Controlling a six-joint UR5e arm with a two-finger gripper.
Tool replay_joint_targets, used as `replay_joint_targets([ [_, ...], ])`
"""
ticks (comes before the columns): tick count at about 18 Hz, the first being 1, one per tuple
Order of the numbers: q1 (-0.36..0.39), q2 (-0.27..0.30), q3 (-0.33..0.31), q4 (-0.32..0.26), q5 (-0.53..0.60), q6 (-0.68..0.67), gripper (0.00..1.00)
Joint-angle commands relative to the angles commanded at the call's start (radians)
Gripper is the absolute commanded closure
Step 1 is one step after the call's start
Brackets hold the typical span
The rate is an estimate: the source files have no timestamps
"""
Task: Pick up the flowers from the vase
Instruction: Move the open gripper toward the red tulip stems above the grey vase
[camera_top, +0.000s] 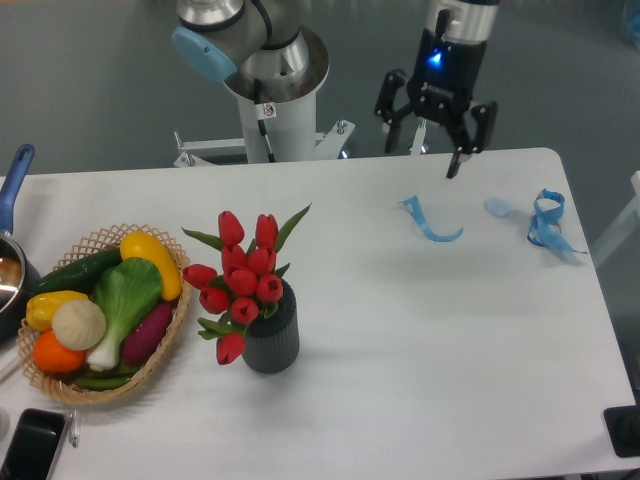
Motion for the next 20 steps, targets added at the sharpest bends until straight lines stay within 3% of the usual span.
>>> replay_joint_targets([
  [2,-0.031,-0.014,0.000,0.006,-0.025,-0.011,0.00],
  [9,-0.167,-0.101,-0.009,0.190,-0.026,-0.129,0.00],
  [20,-0.249,-0.164,-0.012,0.255,-0.039,-0.120,0.00],
])
